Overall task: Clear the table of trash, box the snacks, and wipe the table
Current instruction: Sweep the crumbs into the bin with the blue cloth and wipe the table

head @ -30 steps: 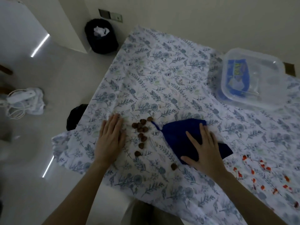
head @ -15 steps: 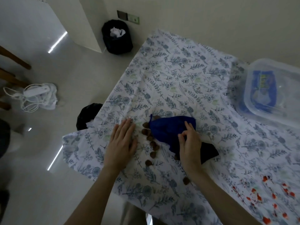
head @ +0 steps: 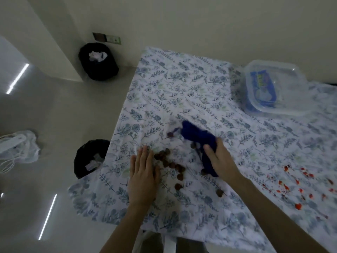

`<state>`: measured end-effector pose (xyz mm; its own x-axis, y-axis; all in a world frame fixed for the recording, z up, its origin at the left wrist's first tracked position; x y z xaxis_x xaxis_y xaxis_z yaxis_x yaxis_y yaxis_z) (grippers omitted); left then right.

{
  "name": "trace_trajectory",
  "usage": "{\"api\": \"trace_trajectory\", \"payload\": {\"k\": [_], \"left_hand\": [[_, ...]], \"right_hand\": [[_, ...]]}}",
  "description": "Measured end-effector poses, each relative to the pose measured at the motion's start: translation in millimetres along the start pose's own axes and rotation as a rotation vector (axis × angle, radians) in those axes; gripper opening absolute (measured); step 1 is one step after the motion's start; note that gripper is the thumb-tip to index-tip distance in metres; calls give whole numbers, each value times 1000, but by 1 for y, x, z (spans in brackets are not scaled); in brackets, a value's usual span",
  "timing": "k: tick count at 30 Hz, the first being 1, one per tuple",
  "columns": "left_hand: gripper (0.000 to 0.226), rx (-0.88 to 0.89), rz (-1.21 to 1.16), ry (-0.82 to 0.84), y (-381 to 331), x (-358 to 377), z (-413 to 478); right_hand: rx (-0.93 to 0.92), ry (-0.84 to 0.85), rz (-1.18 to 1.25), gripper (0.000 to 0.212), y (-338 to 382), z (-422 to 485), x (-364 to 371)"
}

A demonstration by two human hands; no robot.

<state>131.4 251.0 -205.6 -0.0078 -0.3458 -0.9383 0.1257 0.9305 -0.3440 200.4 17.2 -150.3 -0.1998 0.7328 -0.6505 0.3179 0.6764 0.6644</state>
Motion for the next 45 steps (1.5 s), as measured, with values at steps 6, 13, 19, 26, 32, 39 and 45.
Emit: {"api": "trace_trajectory", "payload": {"k": [6,13,19,26,32,39,45], "left_hand": [[52,15,-9,-16,1,0,2],[56,28,-11,-24,3,-1,1],[46,135,6,-70,32,-17,7],[52,120,42,-36,50,-19,5],[52,111,22,-12,51,-20,6],[52,118,31,6,47,-20,7],[51,136,24,-13,42,-22,9]], "right_hand": [[195,-124,516,66,-15,-21,-52],[192,-326,389,45,-33,-24,-82],[5,-170,-234,61,-35,3,-50],[-35,-293,-403,59,-26,31,2],[-198,-187,-393,64,24,40,61],[-169,-147,-38,44,50,24,59],[-13,-327,116,33,13,-10,-29]]}}
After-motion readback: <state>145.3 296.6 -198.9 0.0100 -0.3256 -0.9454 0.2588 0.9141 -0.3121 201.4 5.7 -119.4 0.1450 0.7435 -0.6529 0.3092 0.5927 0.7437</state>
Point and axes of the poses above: each hand's wrist, its own z-axis towards the middle knuckle, its own x-axis out of the palm, y = z × x, the point moved 8 cm from there along z, towards the middle knuckle, and after that the axes turned 11 degrees about x, right-handed, at the moved point
